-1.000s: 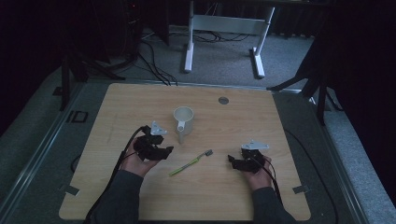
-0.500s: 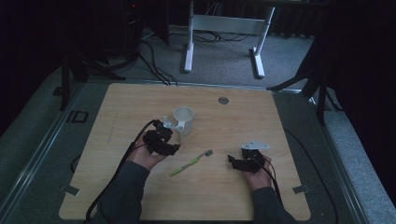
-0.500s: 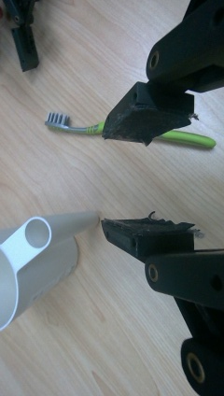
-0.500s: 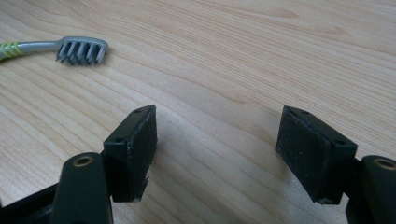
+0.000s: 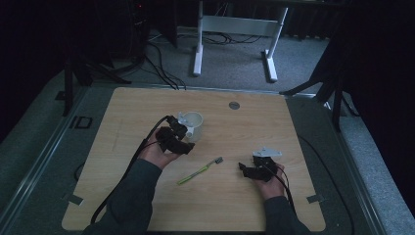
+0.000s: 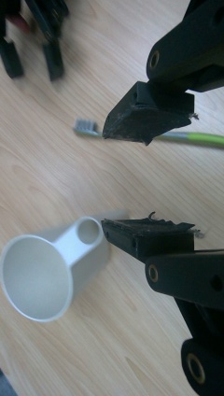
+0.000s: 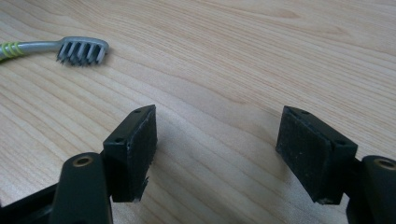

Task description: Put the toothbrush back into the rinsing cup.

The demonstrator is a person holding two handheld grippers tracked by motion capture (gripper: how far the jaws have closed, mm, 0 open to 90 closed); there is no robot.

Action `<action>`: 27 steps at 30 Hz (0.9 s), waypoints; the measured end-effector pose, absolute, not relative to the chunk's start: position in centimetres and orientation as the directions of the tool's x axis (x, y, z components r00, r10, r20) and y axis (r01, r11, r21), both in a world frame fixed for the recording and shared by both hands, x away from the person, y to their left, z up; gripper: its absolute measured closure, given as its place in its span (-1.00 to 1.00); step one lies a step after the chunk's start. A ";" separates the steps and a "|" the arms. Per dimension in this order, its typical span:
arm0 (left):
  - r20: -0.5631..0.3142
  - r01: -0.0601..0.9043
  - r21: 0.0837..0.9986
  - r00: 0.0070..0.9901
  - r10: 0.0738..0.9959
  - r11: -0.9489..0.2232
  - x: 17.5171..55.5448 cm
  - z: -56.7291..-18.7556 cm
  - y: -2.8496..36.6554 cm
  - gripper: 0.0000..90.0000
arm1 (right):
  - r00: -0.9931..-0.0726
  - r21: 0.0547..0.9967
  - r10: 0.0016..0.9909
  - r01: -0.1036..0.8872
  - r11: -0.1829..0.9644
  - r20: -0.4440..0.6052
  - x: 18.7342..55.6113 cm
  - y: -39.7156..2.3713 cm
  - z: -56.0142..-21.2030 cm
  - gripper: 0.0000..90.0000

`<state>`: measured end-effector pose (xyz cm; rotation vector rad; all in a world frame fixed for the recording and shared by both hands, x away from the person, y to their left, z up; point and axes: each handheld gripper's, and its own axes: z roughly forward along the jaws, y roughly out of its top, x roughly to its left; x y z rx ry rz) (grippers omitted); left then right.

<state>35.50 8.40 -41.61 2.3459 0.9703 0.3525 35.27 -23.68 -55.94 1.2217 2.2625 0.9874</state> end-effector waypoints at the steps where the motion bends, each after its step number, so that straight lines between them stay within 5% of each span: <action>1: 0.033 0.563 0.581 0.705 0.708 -0.588 35.6 -41.8 8.1 0.12 | -0.547 0.735 0.837 0.566 0.374 -0.004 35.3 -23.7 -55.9 -0.37; 27: 0.026 0.589 0.197 0.796 0.605 -0.784 36.9 -48.0 2.1 0.14 | -0.550 0.736 0.835 0.563 0.377 -0.007 35.3 -23.7 -56.0 -0.37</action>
